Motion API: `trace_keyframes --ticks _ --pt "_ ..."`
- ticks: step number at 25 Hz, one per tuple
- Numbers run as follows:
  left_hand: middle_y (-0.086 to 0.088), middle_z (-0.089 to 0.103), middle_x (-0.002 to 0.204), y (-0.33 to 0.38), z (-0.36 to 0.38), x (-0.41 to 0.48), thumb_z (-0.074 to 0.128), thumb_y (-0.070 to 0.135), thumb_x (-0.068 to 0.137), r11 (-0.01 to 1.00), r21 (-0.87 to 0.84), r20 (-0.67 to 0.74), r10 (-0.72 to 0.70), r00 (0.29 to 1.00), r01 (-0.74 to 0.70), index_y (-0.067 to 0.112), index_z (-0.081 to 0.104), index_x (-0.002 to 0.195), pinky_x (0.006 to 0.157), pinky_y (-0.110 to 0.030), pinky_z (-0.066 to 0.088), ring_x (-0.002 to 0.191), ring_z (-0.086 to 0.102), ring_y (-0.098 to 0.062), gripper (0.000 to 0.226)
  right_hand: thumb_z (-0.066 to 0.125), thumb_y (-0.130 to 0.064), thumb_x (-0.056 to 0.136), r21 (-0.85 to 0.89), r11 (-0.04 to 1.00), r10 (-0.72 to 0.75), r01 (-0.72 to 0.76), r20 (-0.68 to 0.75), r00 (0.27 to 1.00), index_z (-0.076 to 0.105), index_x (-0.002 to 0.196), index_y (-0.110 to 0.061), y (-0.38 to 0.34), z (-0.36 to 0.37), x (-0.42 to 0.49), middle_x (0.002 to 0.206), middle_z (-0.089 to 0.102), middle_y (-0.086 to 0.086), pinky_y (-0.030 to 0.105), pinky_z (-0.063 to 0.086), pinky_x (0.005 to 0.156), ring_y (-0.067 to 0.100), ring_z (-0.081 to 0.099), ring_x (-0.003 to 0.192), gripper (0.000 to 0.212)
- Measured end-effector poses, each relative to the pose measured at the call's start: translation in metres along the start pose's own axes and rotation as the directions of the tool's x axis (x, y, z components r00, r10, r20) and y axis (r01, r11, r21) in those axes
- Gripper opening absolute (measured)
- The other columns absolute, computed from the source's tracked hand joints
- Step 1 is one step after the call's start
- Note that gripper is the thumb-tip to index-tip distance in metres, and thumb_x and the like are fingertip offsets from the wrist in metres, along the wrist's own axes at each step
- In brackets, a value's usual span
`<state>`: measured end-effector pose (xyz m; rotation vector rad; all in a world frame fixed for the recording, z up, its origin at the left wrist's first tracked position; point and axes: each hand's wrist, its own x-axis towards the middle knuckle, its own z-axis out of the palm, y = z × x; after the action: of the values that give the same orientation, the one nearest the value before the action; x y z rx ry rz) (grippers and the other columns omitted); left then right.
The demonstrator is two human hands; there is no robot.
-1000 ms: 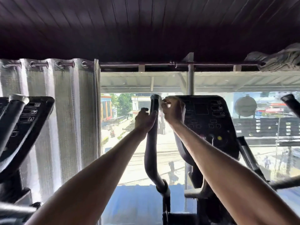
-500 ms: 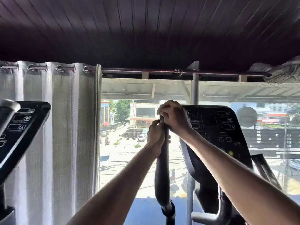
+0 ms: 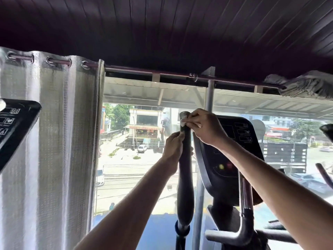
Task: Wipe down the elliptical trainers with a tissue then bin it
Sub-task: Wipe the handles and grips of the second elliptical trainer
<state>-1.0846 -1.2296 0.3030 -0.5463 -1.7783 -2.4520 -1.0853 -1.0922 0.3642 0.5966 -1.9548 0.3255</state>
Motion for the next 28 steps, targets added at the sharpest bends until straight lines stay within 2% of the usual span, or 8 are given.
trace_keyframes --ticks 7,10,14,17,21,24,26,28 --pt "-0.009 0.067 0.072 -0.011 -0.003 -0.001 0.044 0.026 0.111 0.996 0.042 0.046 0.078 0.996 -0.08 0.011 0.065 0.104 0.063 -0.033 0.055 0.057 0.064 -0.021 0.027 0.071 -0.025 0.094 0.084 0.896 0.444 -0.437 -0.24 0.863 0.081 0.085 -0.016 -0.019 0.024 -0.011 0.072 0.074 0.002 0.025 0.047 0.058 0.016 0.066 0.065 0.016" --pt "-0.01 0.069 0.083 -0.014 -0.003 -0.001 0.045 0.035 0.108 0.99 0.078 0.044 0.115 0.992 -0.119 0.01 0.065 0.112 0.074 -0.041 0.057 0.067 0.067 -0.024 0.031 0.072 -0.015 0.092 -0.001 0.965 0.25 -0.261 -0.288 0.924 0.081 0.093 -0.014 -0.018 0.024 -0.006 0.09 0.074 0.001 0.004 0.04 0.066 0.007 0.064 0.076 0.01" --pt "-0.01 0.068 0.076 -0.015 -0.001 -0.002 0.044 0.03 0.11 0.987 0.08 0.02 0.138 0.99 -0.139 0.016 0.066 0.105 0.071 -0.04 0.055 0.063 0.065 -0.024 0.027 0.07 -0.007 0.09 -0.225 0.963 -0.144 0.15 0.044 0.989 0.079 0.091 -0.016 -0.008 0.011 0.015 0.096 0.069 -0.003 0.02 0.05 0.079 0.011 0.063 0.088 0.013" --pt "-0.014 0.068 0.081 -0.015 0.003 -0.002 0.045 0.035 0.107 0.985 0.095 -0.002 0.147 0.989 -0.146 0.02 0.064 0.099 0.069 -0.041 0.055 0.066 0.066 -0.028 0.025 0.077 -0.009 0.086 -0.369 0.909 -0.034 0.195 0.4 0.916 0.076 0.09 -0.009 -0.028 0.001 0.05 0.092 0.073 0.004 0.034 0.059 0.076 0.019 0.07 0.088 0.005" --pt "-0.012 0.063 0.074 -0.01 0.002 -0.009 0.043 0.025 0.11 0.989 0.079 0.008 0.125 0.992 -0.125 0.015 0.062 0.094 0.061 -0.033 0.053 0.057 0.062 -0.022 0.027 0.078 -0.008 0.085 -0.437 0.87 0.017 0.229 0.491 0.871 0.075 0.09 -0.004 -0.048 -0.003 0.054 0.093 0.072 0.004 0.029 0.056 0.074 0.017 0.07 0.088 0.007" --pt "-0.011 0.064 0.073 -0.006 0.002 -0.015 0.045 0.025 0.11 0.99 0.085 -0.001 0.117 0.993 -0.116 0.016 0.064 0.094 0.062 -0.034 0.055 0.057 0.063 -0.022 0.026 0.075 -0.011 0.089 -0.196 0.973 -0.049 0.118 0.327 0.944 0.08 0.091 -0.012 -0.028 -0.012 0.021 0.094 0.07 -0.004 0.021 0.053 0.081 0.008 0.066 0.086 0.006" --pt "-0.011 0.066 0.075 -0.005 0.003 -0.016 0.046 0.028 0.108 0.988 0.102 -0.009 0.113 0.994 -0.111 0.02 0.065 0.092 0.07 -0.043 0.058 0.063 0.065 -0.026 0.026 0.073 -0.008 0.09 -0.045 0.999 -0.009 0.011 0.043 0.999 0.082 0.093 -0.014 -0.017 -0.008 -0.004 0.092 0.066 -0.009 0.001 0.039 0.081 0.0 0.059 0.083 0.011" --pt "-0.012 0.066 0.076 -0.005 0.004 -0.017 0.046 0.029 0.108 0.986 0.118 -0.021 0.124 0.992 -0.121 0.02 0.064 0.089 0.075 -0.049 0.058 0.066 0.065 -0.028 0.028 0.072 -0.006 0.089 0.008 0.993 0.113 -0.114 -0.176 0.978 0.081 0.095 -0.015 -0.01 0.007 -0.012 0.092 0.068 -0.006 -0.001 0.039 0.078 0.001 0.058 0.081 0.014"
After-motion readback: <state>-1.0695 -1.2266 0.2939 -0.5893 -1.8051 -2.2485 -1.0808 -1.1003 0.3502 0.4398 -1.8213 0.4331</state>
